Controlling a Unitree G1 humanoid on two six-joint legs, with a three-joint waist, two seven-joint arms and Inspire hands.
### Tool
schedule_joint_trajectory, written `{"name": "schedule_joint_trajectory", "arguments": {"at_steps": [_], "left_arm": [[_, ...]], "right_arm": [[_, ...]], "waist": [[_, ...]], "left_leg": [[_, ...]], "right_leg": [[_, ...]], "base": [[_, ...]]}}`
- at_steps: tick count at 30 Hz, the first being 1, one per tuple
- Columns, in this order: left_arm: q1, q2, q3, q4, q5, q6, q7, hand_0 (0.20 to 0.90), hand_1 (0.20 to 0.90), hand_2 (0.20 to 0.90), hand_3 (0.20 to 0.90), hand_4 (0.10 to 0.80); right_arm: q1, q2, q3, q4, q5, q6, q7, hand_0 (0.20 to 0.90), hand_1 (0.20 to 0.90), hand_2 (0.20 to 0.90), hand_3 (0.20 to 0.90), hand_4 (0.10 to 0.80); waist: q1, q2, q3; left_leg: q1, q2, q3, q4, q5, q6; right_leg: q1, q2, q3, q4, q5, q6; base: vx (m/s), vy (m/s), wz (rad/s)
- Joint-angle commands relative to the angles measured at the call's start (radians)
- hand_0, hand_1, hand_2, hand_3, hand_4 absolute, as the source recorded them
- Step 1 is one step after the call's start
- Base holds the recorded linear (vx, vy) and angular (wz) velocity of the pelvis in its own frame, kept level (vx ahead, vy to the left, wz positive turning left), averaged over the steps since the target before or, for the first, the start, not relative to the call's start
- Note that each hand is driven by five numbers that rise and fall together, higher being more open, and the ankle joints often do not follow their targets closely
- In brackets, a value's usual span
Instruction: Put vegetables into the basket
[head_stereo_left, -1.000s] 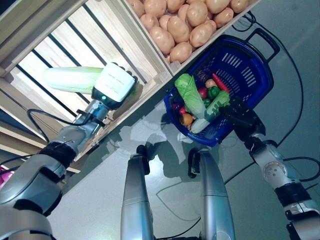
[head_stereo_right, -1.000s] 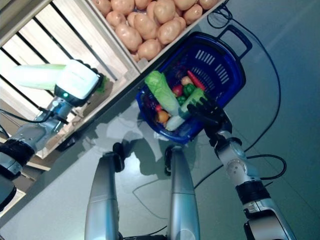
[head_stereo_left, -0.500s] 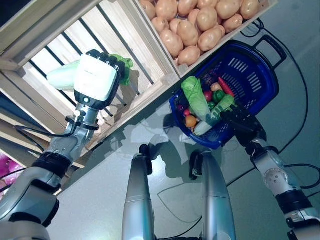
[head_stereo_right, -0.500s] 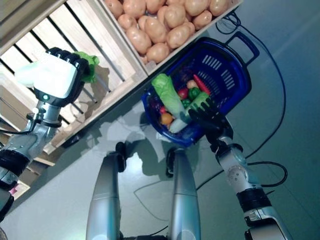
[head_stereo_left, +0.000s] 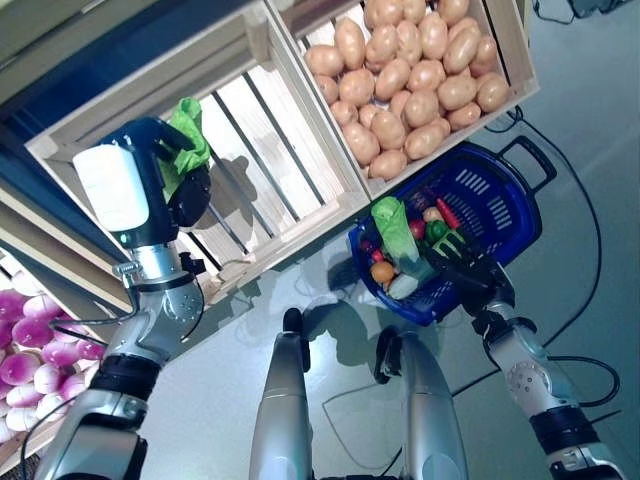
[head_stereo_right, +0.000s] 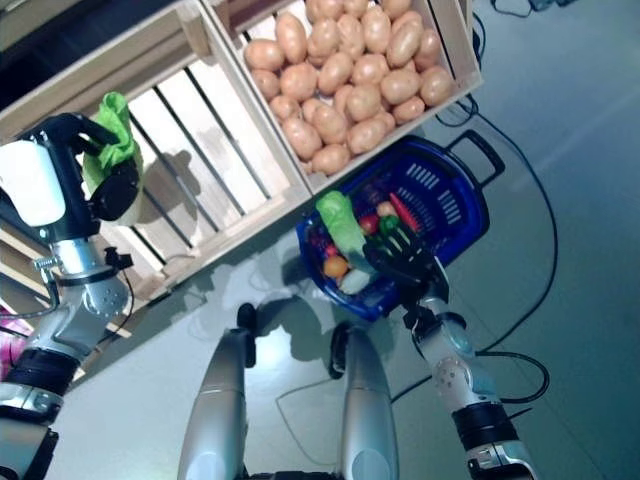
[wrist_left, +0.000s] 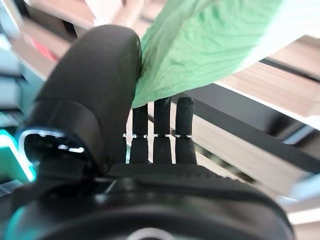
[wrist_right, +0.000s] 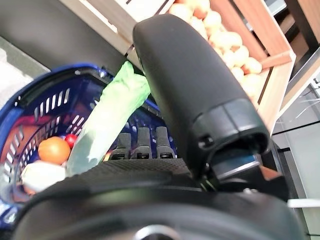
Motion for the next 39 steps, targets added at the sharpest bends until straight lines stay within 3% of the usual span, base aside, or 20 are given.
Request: {"name": "schedule_joint_trajectory", "arguments": {"at_steps": [1,10,14,22,25,30,34,37,39], "left_arm": [[-0.050,-0.008,0.076,-0.152,-0.085,-0.133,0.012,0.300,0.300,0.300,0.300,0.400],[-0.024,-0.048,0.105,-0.214,-0.187,-0.160,-0.074,0.300,0.300,0.300,0.300,0.400],[-0.007,-0.080,0.116,-0.239,-0.361,-0.236,-0.191,0.300,0.300,0.300,0.300,0.400],[0.090,-0.194,0.124,-0.367,-0.837,-0.351,-0.564,0.300,0.300,0.300,0.300,0.400],[0.117,-0.248,0.112,-0.402,-1.036,-0.346,-0.725,0.300,0.300,0.300,0.300,0.400],[0.154,-0.287,0.092,-0.426,-1.172,-0.281,-0.865,0.300,0.300,0.300,0.300,0.400],[0.192,-0.303,0.092,-0.429,-1.287,-0.202,-0.977,0.300,0.300,0.300,0.300,0.400],[0.205,-0.308,0.084,-0.426,-1.294,-0.171,-1.001,0.300,0.300,0.300,0.300,0.400],[0.210,-0.306,0.067,-0.400,-1.295,-0.141,-1.035,0.300,0.300,0.300,0.300,0.400]], "right_arm": [[-0.026,0.023,-0.082,-0.132,-0.072,-0.103,0.030,0.900,0.900,0.900,0.900,0.800],[-0.025,0.026,-0.092,-0.146,-0.081,-0.099,0.034,0.900,0.900,0.900,0.900,0.800],[-0.028,0.025,-0.089,-0.154,-0.168,-0.113,0.044,0.900,0.900,0.900,0.900,0.800],[0.013,0.009,-0.079,-0.236,-0.375,-0.186,0.038,0.900,0.900,0.900,0.900,0.800],[0.023,0.008,-0.074,-0.276,-0.423,-0.214,0.033,0.900,0.900,0.900,0.900,0.800],[0.061,-0.020,-0.052,-0.324,-0.464,-0.202,0.068,0.900,0.900,0.900,0.900,0.800],[0.116,-0.075,-0.042,-0.363,-0.431,-0.138,0.221,0.900,0.900,0.900,0.900,0.800],[0.127,-0.098,-0.030,-0.377,-0.393,-0.092,0.311,0.900,0.900,0.900,0.900,0.800],[0.119,-0.123,0.007,-0.391,-0.390,-0.011,0.416,0.900,0.900,0.900,0.900,0.800]], "waist": [[0.016,-0.008,-0.044],[0.024,-0.019,-0.049],[0.025,-0.021,-0.047],[0.027,-0.025,-0.069],[0.026,-0.027,-0.097],[0.024,-0.027,-0.157],[0.021,-0.025,-0.217],[0.024,-0.026,-0.243],[0.027,-0.026,-0.275]], "left_leg": [[0.067,-0.046,0.064,-0.052,-0.029,0.081],[0.090,-0.052,0.058,-0.060,-0.027,0.083],[0.114,-0.058,0.054,-0.071,-0.025,0.089],[0.209,-0.061,0.043,-0.163,0.010,0.089],[0.264,-0.063,0.043,-0.244,0.041,0.082],[0.361,-0.073,0.047,-0.387,0.084,0.081],[0.461,-0.077,0.057,-0.510,0.110,0.080],[0.502,-0.078,0.060,-0.558,0.115,0.078],[0.545,-0.073,0.058,-0.617,0.128,0.075]], "right_leg": [[0.082,-0.013,0.013,-0.189,0.170,0.009],[0.123,-0.004,-0.004,-0.213,0.166,0.000],[0.147,0.004,-0.003,-0.228,0.169,-0.002],[0.256,0.016,-0.010,-0.358,0.206,0.002],[0.313,0.016,-0.020,-0.451,0.237,0.009],[0.415,0.014,-0.037,-0.607,0.282,0.024],[0.519,0.012,-0.057,-0.729,0.313,0.041],[0.565,0.011,-0.066,-0.780,0.326,0.049],[0.606,0.007,-0.074,-0.832,0.348,0.059]], "base": [[0.062,-0.021,0.03],[0.022,-0.009,0.02],[0.000,0.000,0.00],[0.001,0.001,0.00],[0.008,0.007,0.01],[0.044,0.015,-0.07],[0.087,0.020,-0.04],[0.077,0.011,0.00],[0.088,0.005,-0.03]]}}
